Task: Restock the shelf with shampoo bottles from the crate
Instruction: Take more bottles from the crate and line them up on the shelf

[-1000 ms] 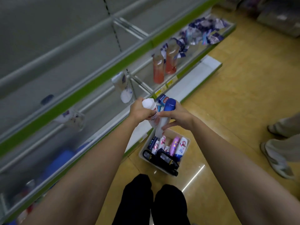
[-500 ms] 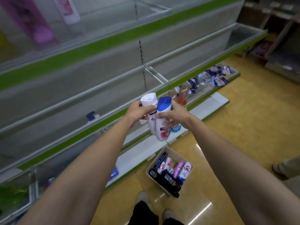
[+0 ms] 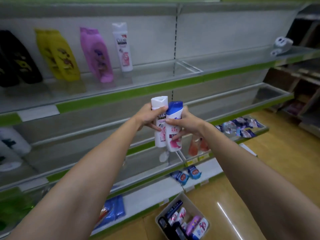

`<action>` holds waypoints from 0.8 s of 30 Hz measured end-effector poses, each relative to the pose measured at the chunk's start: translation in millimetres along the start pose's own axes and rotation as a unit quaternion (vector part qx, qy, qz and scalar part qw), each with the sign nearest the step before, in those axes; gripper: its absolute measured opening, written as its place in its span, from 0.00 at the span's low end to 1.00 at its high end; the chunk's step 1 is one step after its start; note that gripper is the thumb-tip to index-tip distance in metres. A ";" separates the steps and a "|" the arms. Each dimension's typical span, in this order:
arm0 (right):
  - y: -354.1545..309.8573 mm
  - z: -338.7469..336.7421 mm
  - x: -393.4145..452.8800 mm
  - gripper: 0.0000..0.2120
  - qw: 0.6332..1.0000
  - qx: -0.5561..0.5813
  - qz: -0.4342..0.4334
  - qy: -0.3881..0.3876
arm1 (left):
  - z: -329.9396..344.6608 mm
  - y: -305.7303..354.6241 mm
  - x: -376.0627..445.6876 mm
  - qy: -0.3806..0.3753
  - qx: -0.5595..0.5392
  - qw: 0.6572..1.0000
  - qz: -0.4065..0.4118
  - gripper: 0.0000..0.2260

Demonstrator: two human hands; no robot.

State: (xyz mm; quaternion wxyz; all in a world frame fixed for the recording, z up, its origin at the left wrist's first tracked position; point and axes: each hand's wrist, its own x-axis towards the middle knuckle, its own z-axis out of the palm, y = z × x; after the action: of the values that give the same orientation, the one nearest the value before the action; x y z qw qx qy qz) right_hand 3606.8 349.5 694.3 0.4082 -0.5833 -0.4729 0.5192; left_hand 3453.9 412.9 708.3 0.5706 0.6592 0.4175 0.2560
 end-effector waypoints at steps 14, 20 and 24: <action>-94.2 12.6 8.4 0.25 0.987 -0.102 -0.120 -0.014 | -52.7 69.7 -34.2 0.158 -0.036 0.982 0.098 0.19; -122.7 20.6 20.9 0.27 0.981 -0.098 -0.169 -0.006 | -74.4 85.2 -41.6 0.200 -0.028 0.973 0.110 0.18; -137.7 19.7 29.5 0.24 0.982 -0.061 -0.176 0.002 | -83.4 97.3 -38.3 0.209 -0.030 0.970 0.117 0.21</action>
State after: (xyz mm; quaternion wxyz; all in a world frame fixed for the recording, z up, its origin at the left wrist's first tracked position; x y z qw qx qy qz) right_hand 3570.1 408.2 818.5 0.4575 -0.5158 -0.5983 0.4082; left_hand 3391.2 425.5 825.8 0.4562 0.6180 0.4400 0.4652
